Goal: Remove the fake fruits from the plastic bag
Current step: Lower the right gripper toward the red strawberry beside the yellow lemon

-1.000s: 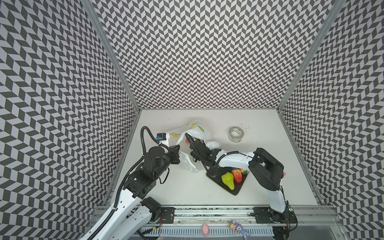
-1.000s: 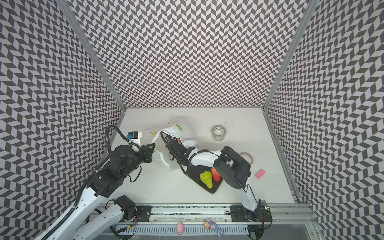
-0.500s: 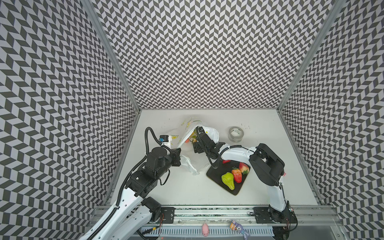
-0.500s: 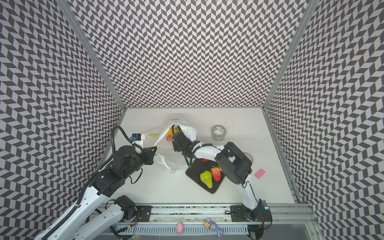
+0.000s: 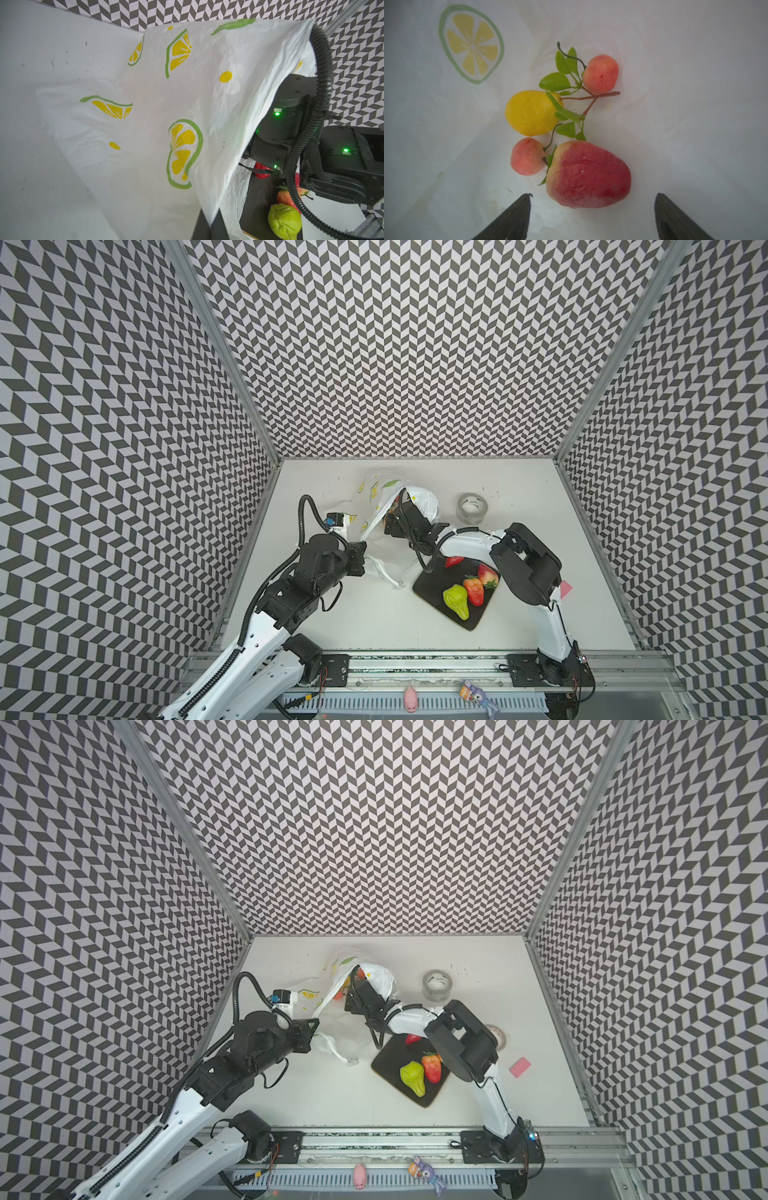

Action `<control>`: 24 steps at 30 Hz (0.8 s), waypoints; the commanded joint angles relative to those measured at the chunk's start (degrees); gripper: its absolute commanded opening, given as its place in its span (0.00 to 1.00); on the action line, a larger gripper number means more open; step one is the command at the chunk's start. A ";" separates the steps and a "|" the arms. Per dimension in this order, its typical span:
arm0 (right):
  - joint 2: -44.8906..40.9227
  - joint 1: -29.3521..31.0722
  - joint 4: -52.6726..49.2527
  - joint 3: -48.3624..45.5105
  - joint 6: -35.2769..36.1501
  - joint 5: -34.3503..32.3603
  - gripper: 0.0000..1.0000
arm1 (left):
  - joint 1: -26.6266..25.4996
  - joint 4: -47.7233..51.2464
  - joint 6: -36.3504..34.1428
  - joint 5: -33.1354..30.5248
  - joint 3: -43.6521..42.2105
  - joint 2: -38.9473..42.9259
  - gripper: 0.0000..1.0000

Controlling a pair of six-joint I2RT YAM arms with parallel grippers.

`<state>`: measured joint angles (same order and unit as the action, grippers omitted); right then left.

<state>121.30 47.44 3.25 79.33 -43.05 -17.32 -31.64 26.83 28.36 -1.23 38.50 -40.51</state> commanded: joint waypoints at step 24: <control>19.32 2.46 -22.23 32.31 -6.56 -8.30 0.90 | -0.53 -0.20 0.04 4.44 -0.43 0.61 0.00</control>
<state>138.69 48.66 -14.48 107.85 -51.94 -23.57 -31.88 26.83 28.36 2.90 38.00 -40.49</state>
